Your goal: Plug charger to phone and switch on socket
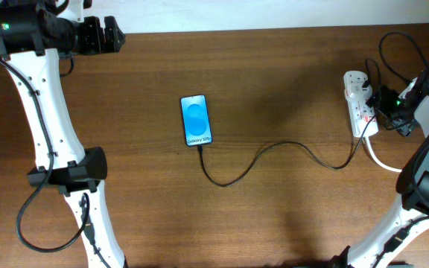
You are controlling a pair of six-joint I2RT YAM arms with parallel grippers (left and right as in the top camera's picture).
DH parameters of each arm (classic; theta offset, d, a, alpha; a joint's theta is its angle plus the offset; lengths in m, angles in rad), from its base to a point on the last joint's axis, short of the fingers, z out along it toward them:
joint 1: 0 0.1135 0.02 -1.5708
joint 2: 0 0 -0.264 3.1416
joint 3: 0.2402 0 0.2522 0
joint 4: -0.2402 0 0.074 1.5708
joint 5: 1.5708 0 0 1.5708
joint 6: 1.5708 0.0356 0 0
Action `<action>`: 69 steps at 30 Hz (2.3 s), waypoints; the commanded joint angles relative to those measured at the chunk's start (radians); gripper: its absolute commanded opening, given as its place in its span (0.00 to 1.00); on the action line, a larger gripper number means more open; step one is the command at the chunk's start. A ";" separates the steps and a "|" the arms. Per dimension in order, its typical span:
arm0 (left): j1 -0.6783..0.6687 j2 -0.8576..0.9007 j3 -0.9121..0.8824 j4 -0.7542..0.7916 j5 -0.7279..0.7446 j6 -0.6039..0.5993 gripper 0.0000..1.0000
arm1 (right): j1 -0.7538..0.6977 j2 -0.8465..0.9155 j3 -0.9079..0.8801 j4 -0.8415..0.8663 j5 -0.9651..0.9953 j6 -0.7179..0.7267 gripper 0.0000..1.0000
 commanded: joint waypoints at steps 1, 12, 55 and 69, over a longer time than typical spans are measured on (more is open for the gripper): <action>0.002 0.002 0.004 -0.001 -0.007 0.016 1.00 | -0.020 -0.021 0.044 -0.078 0.034 -0.011 1.00; 0.002 0.002 0.004 -0.001 -0.007 0.016 1.00 | -0.036 -0.330 0.675 -0.651 -0.208 -0.205 0.99; 0.002 0.002 0.004 -0.001 -0.007 0.016 0.99 | 0.876 -0.767 0.581 -1.144 0.266 -0.162 0.99; 0.002 0.002 0.004 -0.001 -0.007 0.016 0.99 | 0.860 -0.786 0.581 -1.140 0.344 -0.162 0.99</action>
